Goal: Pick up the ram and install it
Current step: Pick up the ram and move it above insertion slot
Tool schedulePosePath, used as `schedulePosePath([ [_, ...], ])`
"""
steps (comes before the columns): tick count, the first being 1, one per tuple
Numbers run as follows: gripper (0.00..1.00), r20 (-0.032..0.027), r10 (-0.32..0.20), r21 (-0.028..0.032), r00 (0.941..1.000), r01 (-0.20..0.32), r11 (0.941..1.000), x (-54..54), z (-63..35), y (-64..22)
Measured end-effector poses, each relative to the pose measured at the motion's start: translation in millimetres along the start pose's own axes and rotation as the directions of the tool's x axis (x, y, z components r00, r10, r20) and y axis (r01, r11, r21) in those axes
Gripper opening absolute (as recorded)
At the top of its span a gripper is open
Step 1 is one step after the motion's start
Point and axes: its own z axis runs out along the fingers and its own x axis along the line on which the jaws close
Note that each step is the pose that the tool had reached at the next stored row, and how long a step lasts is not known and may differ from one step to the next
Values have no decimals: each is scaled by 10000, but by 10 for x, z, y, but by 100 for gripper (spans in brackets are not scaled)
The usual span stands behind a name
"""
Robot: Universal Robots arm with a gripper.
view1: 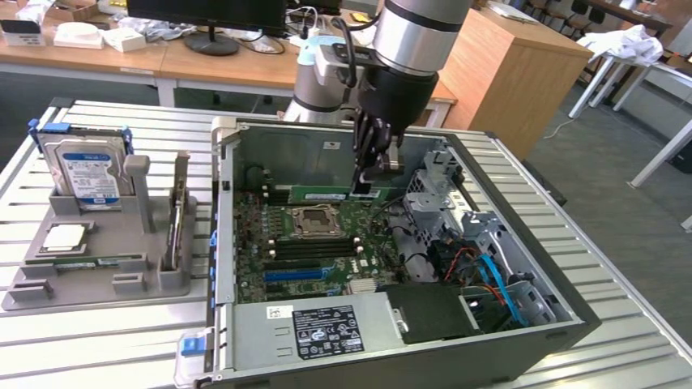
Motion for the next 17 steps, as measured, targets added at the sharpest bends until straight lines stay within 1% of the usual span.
schedulePosePath([
  [17,11,1,-1,0,10000,1,10000,4,125,-3],
])
